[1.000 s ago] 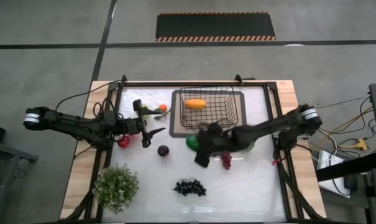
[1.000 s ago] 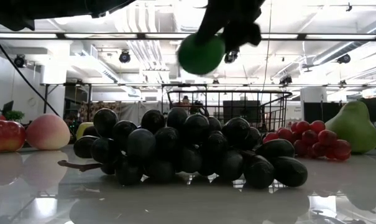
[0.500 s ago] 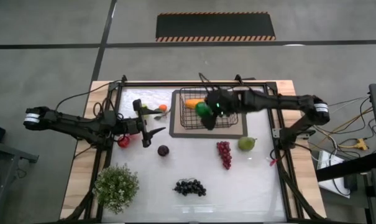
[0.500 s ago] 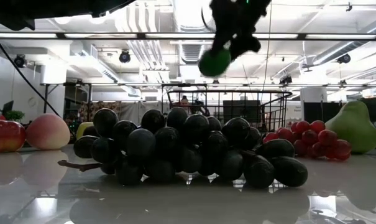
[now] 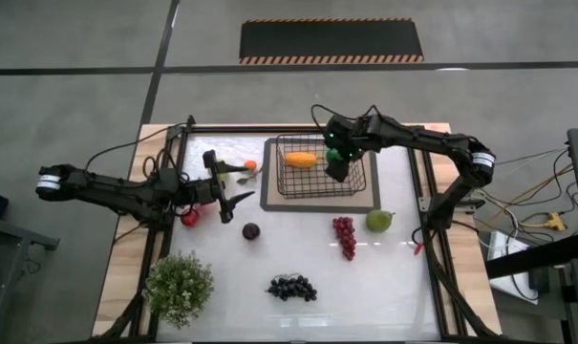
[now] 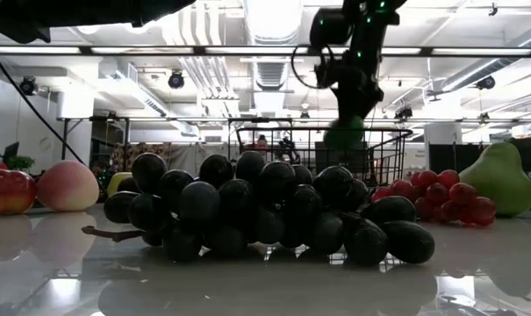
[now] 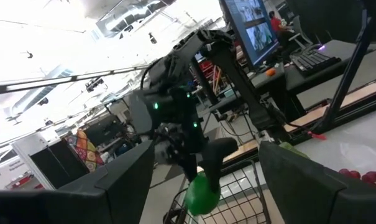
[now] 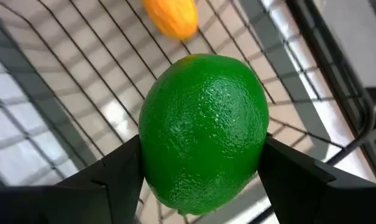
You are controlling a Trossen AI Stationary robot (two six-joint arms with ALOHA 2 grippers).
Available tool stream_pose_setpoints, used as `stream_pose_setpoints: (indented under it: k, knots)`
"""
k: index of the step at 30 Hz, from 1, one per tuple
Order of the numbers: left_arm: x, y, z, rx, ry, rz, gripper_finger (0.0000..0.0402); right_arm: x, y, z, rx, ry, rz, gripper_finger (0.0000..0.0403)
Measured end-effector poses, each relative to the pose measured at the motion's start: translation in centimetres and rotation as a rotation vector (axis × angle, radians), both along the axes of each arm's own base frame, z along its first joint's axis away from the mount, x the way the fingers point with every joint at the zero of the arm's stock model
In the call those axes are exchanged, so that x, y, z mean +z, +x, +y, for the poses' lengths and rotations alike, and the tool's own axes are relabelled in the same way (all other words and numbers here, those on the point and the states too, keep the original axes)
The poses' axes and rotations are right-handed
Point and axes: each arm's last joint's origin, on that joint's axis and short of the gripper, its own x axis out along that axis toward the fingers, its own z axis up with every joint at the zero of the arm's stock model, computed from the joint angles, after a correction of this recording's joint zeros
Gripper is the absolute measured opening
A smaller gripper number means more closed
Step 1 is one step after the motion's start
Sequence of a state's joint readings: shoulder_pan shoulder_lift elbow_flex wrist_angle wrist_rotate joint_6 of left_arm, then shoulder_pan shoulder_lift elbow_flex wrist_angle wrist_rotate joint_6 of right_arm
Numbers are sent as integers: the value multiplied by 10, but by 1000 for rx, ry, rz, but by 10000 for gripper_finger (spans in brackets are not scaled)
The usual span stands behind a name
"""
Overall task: Build produce basket
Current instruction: Put the green lime into the black wire basket
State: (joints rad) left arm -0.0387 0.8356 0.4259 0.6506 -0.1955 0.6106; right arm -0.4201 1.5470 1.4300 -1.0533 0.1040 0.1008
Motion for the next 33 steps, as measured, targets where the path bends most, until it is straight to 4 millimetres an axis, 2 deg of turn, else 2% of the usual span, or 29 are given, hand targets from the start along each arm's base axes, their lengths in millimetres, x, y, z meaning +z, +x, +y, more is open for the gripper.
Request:
stream_pose_setpoints:
  k: [12,33]
  knots:
    - [-1,0,0,1,0,6,272,-35,13,-10,87,36,135,263]
    - [-2,0,1,22,-5,8,272,-74,28,-16,136,85,231,263]
